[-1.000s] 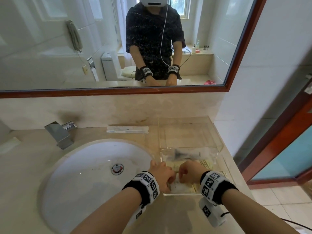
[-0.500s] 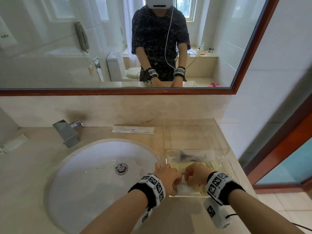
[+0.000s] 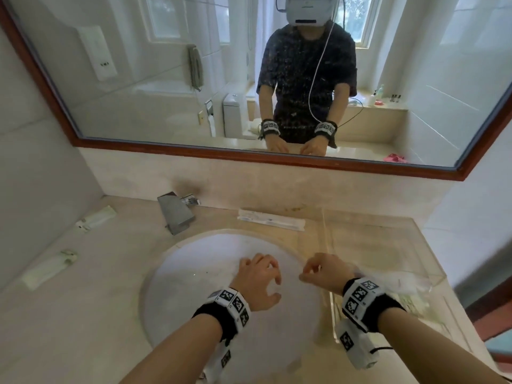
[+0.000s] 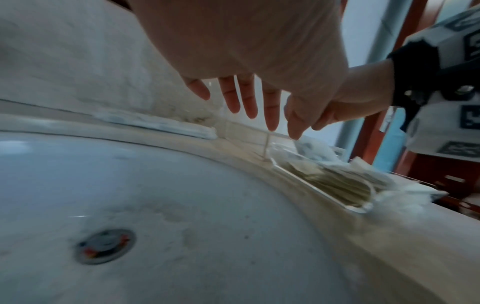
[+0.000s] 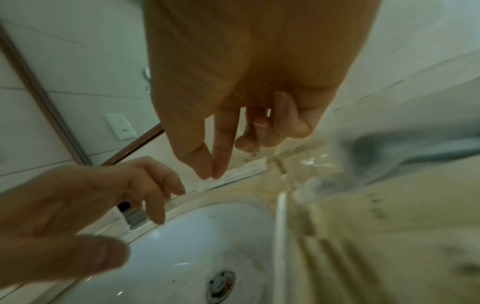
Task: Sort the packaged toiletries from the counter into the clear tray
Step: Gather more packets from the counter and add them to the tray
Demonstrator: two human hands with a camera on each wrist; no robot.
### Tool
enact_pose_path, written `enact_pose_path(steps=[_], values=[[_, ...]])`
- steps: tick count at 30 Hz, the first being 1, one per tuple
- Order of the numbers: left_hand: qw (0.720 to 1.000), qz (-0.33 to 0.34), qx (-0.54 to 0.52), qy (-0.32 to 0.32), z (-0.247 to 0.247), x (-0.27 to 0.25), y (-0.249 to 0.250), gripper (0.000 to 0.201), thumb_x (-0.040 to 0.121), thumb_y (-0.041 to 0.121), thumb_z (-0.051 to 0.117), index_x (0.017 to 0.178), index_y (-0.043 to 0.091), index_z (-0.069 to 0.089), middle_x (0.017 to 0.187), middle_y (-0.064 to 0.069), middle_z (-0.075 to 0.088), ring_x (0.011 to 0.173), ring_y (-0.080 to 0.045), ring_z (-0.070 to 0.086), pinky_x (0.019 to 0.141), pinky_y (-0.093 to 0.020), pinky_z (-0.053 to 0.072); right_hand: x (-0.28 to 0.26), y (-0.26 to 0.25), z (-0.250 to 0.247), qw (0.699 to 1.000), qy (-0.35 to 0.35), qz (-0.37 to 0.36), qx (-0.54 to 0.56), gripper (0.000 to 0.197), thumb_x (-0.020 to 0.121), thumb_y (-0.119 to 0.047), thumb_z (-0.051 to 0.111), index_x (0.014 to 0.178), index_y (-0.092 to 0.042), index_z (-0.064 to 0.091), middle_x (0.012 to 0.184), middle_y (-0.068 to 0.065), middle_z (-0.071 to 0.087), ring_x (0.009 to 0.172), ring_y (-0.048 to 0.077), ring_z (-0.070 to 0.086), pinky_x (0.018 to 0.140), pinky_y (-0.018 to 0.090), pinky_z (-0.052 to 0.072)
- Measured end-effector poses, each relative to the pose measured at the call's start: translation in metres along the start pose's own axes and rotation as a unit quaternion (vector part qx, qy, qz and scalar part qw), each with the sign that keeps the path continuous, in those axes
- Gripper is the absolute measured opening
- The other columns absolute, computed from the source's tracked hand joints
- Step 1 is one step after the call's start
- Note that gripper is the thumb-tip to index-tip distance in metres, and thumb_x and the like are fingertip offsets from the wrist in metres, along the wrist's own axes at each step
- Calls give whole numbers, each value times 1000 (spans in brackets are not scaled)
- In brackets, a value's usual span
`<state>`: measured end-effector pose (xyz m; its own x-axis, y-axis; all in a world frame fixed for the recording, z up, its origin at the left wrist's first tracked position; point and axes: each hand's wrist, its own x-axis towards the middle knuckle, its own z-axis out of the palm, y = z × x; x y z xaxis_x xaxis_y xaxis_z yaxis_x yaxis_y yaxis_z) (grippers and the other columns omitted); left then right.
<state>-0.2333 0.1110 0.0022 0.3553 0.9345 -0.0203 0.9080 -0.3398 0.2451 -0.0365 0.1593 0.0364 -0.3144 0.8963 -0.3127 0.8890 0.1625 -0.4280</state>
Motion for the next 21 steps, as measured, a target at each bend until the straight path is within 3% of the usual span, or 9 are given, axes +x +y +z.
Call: enact_pose_path(steps=[3,6,9,14,18,21], values=[[999,-47,12,3,-15,-28,-49,33,82,42,59,108,22,60,132,6,44,125,-16,37,100,-38,26,21,-42,17,1000,-5,-24,3,18,83,-45,65,71,-35,56,82,-10,51,83,13,52,74,24,40],[995,-98,18,5,-27,-63,-105,34,82,43,59,110,24,59,133,6,44,127,-17,37,100,-37,25,48,-89,37,998,-23,-50,13,18,84,-45,64,72,-34,58,83,-9,54,85,14,54,76,26,44],[987,-161,18,11,-40,-98,-160,34,82,45,59,110,25,60,135,8,43,130,-15,34,103,-38,25,74,-146,60,995,-47,-85,20,17,85,-41,66,82,-24,68,89,-3,58,86,15,55,76,24,42],[970,-240,13,32,-60,-146,-239,31,81,44,60,107,27,60,133,9,43,128,-15,35,103,-38,26,107,-235,99,988,-76,-135,21,28,82,-41,69,59,-37,52,72,-13,52,76,11,52,66,18,37],[960,-278,12,37,-74,-170,-293,32,80,45,60,106,26,60,133,8,43,129,-16,35,104,-41,27,130,-294,125,982,-86,-163,31,31,81,-36,70,57,-36,51,72,-7,57,75,12,54,73,26,47],[952,-302,13,39,-81,-184,-327,33,80,44,61,108,27,60,133,8,43,129,-16,35,104,-40,27,147,-331,141,978,-99,-180,29,29,82,-35,69,59,-34,51,76,-5,57,76,13,54,65,20,40]])
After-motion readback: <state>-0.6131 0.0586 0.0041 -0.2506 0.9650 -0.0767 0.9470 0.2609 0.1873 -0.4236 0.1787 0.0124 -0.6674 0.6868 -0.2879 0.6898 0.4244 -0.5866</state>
